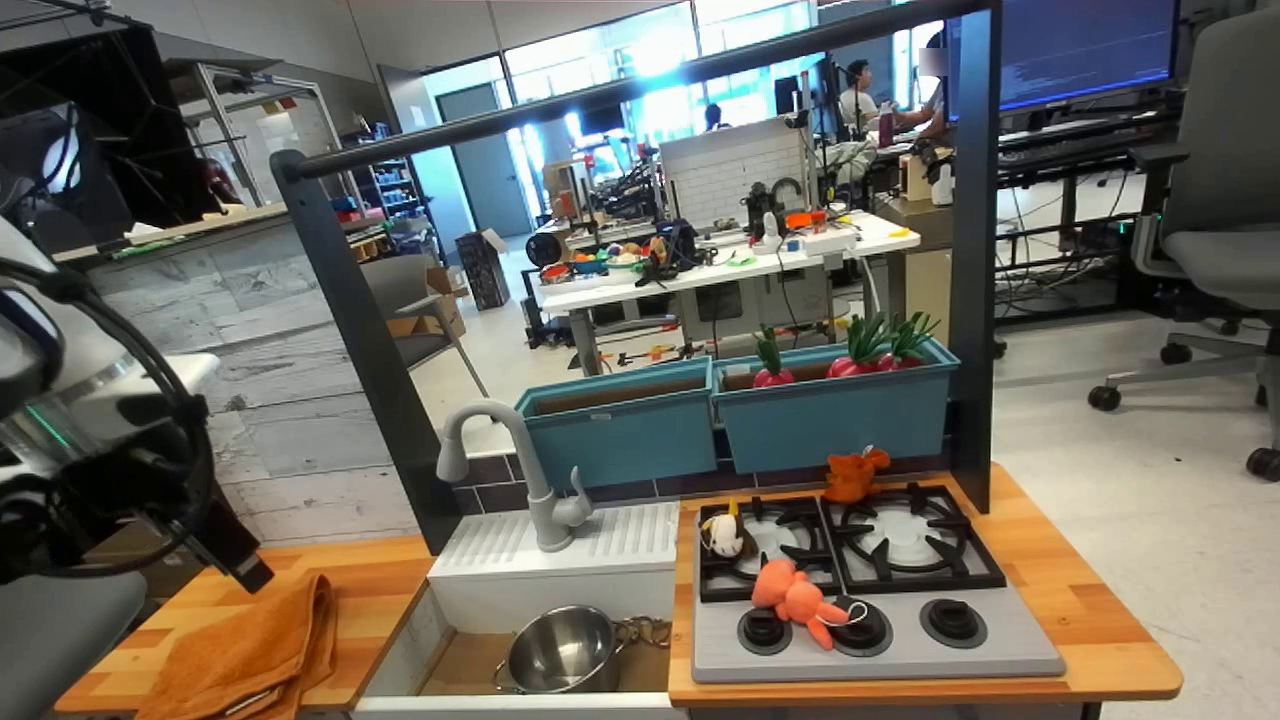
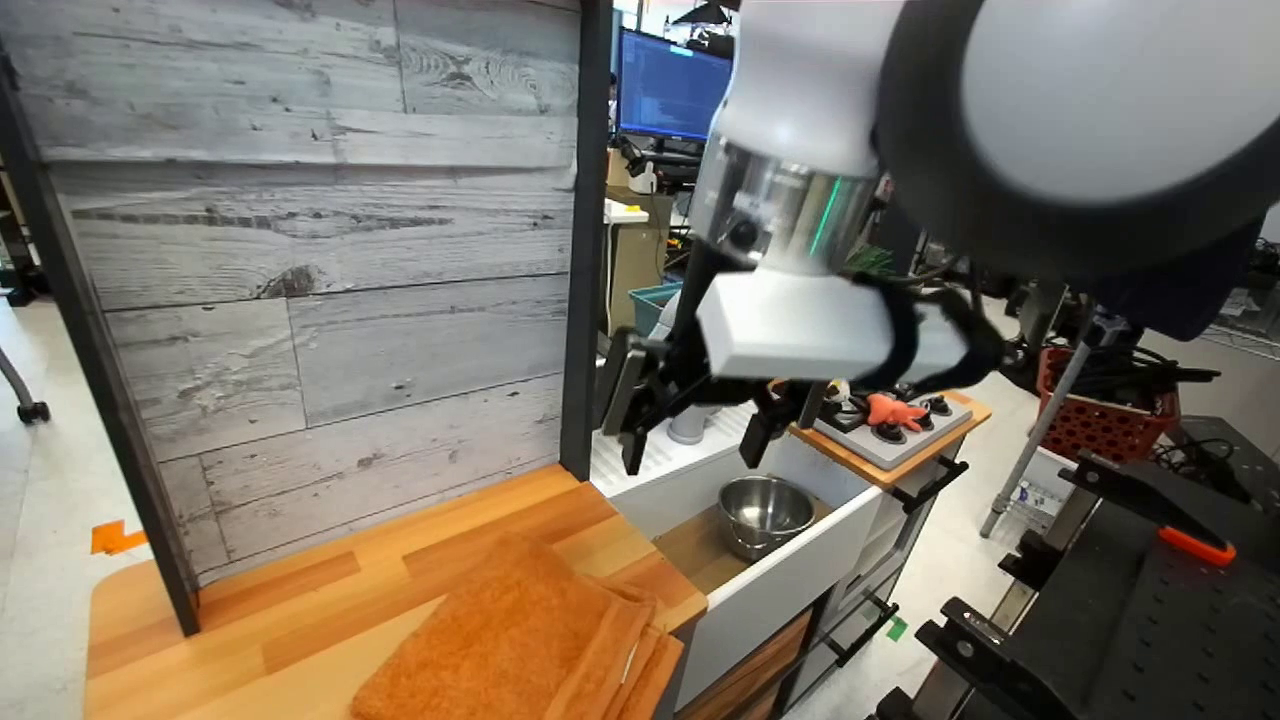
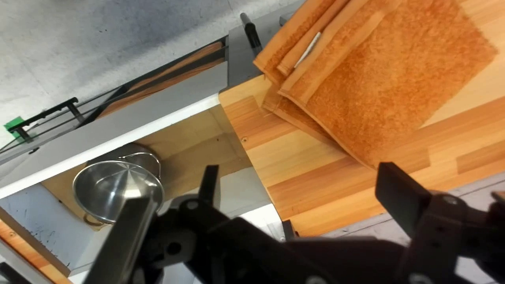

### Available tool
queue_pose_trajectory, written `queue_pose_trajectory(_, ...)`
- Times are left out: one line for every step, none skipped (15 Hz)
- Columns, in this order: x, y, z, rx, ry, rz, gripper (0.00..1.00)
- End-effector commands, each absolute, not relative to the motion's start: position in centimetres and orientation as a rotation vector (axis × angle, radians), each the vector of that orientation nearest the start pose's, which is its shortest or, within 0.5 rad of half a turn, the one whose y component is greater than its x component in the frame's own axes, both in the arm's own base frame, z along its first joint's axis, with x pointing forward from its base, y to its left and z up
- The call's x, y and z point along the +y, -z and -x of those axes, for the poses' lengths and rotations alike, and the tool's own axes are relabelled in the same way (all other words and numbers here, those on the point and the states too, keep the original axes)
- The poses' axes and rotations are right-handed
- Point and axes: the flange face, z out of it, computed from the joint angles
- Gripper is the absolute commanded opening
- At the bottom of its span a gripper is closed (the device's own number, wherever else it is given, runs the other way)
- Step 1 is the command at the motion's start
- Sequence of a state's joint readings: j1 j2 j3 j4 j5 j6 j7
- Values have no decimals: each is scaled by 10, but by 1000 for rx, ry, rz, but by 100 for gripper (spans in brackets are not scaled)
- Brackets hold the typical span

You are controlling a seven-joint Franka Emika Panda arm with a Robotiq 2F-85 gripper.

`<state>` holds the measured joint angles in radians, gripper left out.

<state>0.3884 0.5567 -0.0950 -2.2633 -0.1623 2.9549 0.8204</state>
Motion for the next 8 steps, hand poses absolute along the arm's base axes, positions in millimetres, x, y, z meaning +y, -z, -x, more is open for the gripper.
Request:
queue_pose_trajectory(188, -58, -549, 666, 287, 3156, 100)
queue_pose_trajectory(200, -40, -553, 702, 246, 3159, 100)
queue_pose_trajectory(210, -29, -555, 724, 201, 3159, 100)
queue_pose_trajectory(219, -31, -555, 721, 138, 3149, 100)
queue_pose_trajectory(202, -37, -540, 682, 195, 3160, 100)
queue_pose_trajectory(212, -27, -543, 685, 169, 3162, 100)
queue_pose_trajectory(217, -24, -546, 684, 160, 3162, 100)
queue_pose_trajectory(219, -24, -548, 684, 161, 3161, 100)
